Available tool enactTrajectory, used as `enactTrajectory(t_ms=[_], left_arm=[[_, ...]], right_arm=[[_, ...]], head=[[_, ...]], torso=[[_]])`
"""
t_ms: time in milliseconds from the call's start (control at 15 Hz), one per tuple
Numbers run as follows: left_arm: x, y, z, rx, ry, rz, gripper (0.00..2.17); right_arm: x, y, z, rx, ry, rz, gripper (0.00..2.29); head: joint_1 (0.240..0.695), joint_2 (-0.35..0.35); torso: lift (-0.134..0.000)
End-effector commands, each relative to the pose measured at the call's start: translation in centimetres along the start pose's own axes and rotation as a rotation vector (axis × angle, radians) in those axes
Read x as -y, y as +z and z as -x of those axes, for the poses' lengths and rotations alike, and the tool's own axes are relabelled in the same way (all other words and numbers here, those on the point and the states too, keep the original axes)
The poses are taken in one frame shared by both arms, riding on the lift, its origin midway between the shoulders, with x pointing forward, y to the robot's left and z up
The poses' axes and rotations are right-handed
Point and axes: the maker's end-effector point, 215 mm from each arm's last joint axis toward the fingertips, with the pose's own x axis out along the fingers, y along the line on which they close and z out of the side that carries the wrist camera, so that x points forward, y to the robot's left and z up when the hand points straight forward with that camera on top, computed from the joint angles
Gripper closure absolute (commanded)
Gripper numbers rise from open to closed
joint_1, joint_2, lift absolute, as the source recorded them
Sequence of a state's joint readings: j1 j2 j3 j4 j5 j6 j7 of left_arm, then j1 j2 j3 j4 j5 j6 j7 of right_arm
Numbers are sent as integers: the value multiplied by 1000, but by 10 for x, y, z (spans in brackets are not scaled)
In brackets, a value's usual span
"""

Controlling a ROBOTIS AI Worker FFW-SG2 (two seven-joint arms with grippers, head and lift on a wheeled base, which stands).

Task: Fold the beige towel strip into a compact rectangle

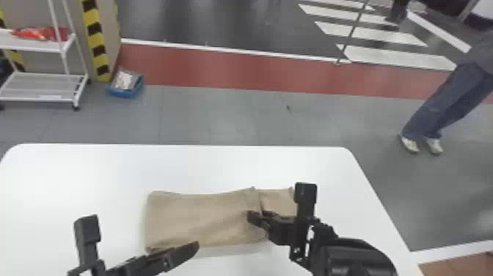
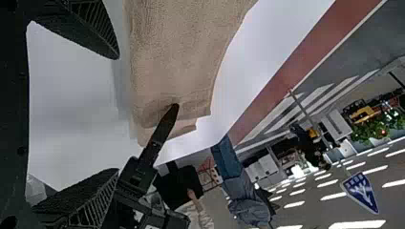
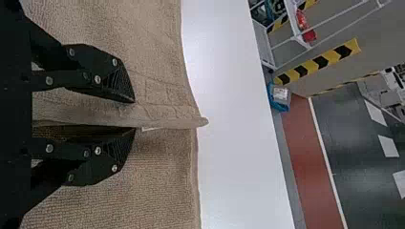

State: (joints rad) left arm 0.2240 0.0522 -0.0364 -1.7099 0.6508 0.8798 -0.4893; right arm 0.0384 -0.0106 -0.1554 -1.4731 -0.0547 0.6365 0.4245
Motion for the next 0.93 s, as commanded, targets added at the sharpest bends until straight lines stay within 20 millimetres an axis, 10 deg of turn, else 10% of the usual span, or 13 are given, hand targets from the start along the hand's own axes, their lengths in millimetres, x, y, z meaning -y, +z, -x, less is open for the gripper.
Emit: enactTrajectory(t_ms=[0,467,600,867], left_arm=[[1,1,1,1,-1,-5,36],[3,0,2,2,-2,-7,36],[3,-1,2,0,-3,-6,36],[4,-4,1,-5,-5,-4,36]], right_arm=[[1,-2,1,-7,5,-11,1335],[-3,-8,7,-26,33,-62,1345],[-3,-4,6,-25,24,-47,475],[-1,1,3,-25,16,-36,427]], head=[[695,-248],[695,-249],[695,-249],[695,-250]], torso=[[0],[0],[0],[0]])
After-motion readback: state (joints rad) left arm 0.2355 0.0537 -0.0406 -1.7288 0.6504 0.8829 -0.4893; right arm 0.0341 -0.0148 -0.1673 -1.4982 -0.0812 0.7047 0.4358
